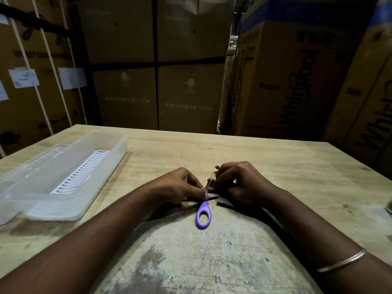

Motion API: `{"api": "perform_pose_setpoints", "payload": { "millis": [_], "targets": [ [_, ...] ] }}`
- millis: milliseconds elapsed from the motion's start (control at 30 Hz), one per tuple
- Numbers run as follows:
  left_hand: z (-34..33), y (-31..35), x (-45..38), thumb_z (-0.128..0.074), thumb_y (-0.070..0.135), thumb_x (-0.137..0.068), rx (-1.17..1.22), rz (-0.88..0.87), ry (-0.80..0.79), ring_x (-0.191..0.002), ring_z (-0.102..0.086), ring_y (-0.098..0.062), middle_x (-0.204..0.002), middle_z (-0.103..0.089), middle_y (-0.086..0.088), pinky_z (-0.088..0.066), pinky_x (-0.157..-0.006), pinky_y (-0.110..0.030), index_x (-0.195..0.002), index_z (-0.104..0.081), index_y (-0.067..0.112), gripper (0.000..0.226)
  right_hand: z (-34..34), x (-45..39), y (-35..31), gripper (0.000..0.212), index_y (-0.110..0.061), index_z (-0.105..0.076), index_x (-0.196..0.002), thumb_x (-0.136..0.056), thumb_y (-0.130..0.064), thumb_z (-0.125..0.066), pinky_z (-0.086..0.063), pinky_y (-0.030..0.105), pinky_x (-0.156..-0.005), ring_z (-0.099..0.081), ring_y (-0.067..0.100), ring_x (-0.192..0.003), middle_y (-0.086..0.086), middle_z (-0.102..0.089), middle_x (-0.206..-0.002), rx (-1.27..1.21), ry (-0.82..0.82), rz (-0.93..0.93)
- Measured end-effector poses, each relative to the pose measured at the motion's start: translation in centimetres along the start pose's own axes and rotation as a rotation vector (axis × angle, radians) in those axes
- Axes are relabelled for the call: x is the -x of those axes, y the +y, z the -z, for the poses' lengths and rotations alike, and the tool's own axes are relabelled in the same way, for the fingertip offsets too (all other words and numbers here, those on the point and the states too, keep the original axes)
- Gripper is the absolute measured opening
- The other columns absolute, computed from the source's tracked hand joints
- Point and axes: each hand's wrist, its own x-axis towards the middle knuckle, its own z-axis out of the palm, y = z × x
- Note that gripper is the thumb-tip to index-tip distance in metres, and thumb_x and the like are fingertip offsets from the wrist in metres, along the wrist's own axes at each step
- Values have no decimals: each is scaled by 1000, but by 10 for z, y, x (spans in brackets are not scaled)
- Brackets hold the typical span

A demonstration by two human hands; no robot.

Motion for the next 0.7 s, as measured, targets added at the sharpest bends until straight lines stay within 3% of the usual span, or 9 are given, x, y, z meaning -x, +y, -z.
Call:
{"api": "perform_pose_setpoints", "payload": {
  "millis": [133, 400, 567, 700],
  "targets": [
    [0, 0, -1, -79, 28, -81, -5, -3, 4, -66, -61, -6, -69, -73, 6, -43, -66, -27, -85, -82, 15, 14, -3, 0, 1, 20, -18, -79, -97, -78, -12, -80, -49, 10, -65, -67, 1, -78, -4, -73, -88, -120, 231, -33],
    [0, 0, -2, -78, 22, -82, -4, 2, -1, -64, -59, -9, -71, -71, -1, -42, -64, -26, -87, -80, 9, 14, -13, -10, -9, 18, -12, -79, -88, -76, 0, -74, -56, 27, -70, -69, 9, -79, -2, -73, -86, -222, 2, -5],
    [-1, 2, -1, -79, 24, -81, 9, 20, 10, -72, -64, -9, -76, -76, 1, -46, -68, -26, -84, -82, 15, 10, -2, -5, -2, 22, -16, -81, -91, -76, -1, -76, -54, 17, -72, -68, 5, -84, -2, -74, -91, -141, -71, -8],
    [-1, 3, -1, -79, 25, -81, -6, 20, 14, -66, -62, -5, -69, -74, 6, -43, -64, -22, -82, -81, 17, 8, -2, -1, 0, 23, -15, -79, -93, -77, 1, -72, -52, 17, -70, -66, 4, -85, -1, -72, -92, -121, 42, -16]
  ]
}}
